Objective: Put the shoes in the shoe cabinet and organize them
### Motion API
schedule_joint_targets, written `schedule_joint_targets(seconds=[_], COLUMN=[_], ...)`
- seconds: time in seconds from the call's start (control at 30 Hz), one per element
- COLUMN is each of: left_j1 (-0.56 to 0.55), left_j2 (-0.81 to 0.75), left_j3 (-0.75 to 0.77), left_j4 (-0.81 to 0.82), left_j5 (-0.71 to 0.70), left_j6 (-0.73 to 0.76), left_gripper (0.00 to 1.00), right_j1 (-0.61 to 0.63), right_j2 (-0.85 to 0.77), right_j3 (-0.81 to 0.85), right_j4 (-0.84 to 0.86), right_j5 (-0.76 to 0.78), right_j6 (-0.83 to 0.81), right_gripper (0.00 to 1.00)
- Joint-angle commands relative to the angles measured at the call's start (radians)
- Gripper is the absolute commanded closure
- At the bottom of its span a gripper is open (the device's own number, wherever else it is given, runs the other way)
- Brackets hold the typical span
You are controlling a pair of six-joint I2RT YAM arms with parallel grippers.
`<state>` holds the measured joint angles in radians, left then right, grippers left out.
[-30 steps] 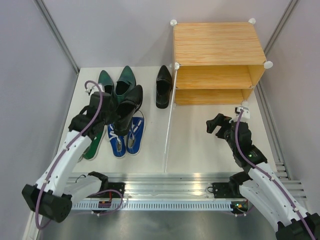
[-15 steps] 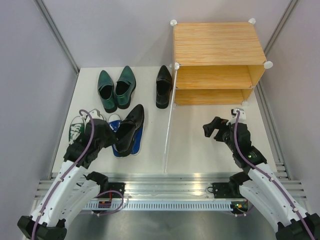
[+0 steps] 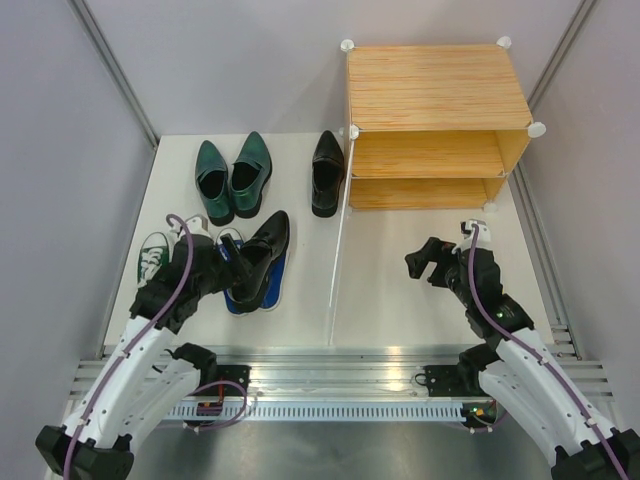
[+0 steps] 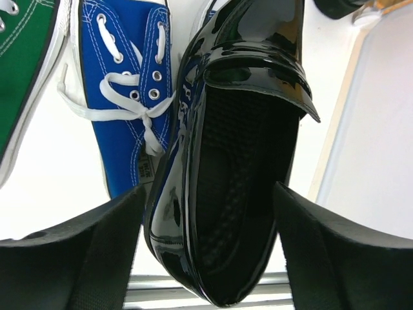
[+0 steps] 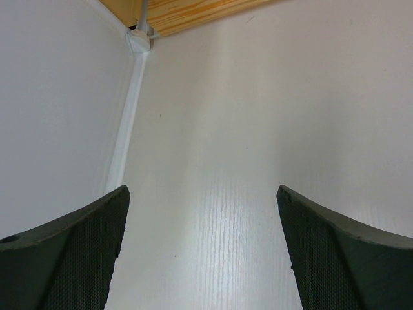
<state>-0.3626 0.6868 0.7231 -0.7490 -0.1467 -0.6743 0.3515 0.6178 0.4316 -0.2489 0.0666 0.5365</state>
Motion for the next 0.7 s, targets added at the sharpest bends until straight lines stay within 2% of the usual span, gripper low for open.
schedule_joint_targets(seconds=[0.0,0.37,0.5,0.67], left_j1=[-0.004,0.008,0.024,0.062], left_j2=[0.031,0.241,0.296,0.362], left_j3=[0.065,0.217,0.214,0.197], left_j4=[0.019,0.011,-0.001,0.008], left_j5=[-0.011,-0.134,-0.113,-0.077], left_j6=[0.074,0.193,0.226,0.245], left_gripper=[0.16,0.06,0.16,0.21], right_j1=[0.004,0.006,0.004,0.004], right_j2=[-0.013,0.02,0.02,0.017], right_j3=[-0.014,-0.014,-0.019,-0.016], right_j4=[0.002,0.016,0.028,0.034], right_j5=[0.005,0.006,-0.002,-0.013], right_j6=[0.006,0.0,-0.003,-0.003], right_gripper=[0.02,0.02,0.02,0.02])
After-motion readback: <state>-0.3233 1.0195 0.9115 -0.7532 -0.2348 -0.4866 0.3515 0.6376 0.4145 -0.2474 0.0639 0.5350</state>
